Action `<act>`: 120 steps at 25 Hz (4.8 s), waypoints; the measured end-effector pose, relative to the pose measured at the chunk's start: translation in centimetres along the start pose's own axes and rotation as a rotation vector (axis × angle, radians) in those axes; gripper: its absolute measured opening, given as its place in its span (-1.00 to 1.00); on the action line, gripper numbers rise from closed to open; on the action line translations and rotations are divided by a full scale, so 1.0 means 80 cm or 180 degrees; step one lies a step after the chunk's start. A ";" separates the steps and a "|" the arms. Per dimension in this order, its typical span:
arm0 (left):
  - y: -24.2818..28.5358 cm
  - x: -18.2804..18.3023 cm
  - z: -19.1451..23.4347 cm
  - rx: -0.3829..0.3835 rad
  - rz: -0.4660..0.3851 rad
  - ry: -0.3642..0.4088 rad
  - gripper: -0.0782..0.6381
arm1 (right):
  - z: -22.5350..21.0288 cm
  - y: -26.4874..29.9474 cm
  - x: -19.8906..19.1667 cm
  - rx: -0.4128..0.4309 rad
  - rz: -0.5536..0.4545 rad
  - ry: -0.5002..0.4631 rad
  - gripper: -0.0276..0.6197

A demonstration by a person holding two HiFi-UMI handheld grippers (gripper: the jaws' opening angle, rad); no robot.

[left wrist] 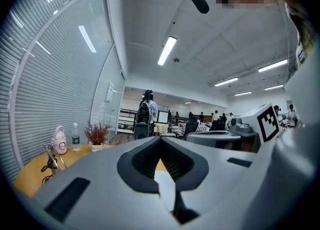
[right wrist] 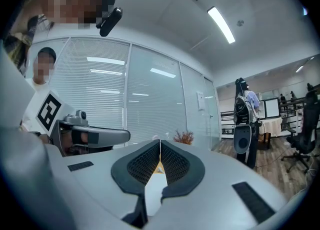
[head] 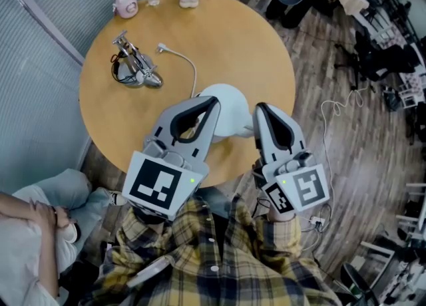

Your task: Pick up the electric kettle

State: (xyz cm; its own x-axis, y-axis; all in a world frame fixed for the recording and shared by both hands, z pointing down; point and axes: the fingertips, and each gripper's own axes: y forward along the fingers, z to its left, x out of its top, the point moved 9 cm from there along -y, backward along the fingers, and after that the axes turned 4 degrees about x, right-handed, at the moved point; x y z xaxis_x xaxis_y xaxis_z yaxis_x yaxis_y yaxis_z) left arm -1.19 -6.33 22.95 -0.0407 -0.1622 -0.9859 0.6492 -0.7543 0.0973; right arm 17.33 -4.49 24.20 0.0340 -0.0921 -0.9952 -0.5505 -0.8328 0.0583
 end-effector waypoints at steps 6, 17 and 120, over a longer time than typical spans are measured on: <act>0.003 -0.006 0.008 0.0031 0.0032 -0.0057 -0.77 | -0.007 0.002 -0.005 -0.0080 0.0003 -0.0010 -0.81; 0.001 -0.029 0.028 0.0130 0.0129 -0.0143 -0.77 | -0.014 -0.003 -0.033 -0.0192 0.0188 0.0032 -0.80; 0.023 -0.141 0.117 0.0497 0.0472 -0.0340 -0.77 | -0.087 0.023 -0.212 -0.1469 0.0377 0.0130 -0.67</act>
State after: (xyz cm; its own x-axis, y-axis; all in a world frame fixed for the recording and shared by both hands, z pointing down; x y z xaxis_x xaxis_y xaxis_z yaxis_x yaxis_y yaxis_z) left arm -6.69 -11.83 35.56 -0.0392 -0.3386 -0.9401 0.5291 -0.8052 0.2679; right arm 21.54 -8.30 41.73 0.0312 -0.2148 -0.9762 -0.1249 -0.9698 0.2095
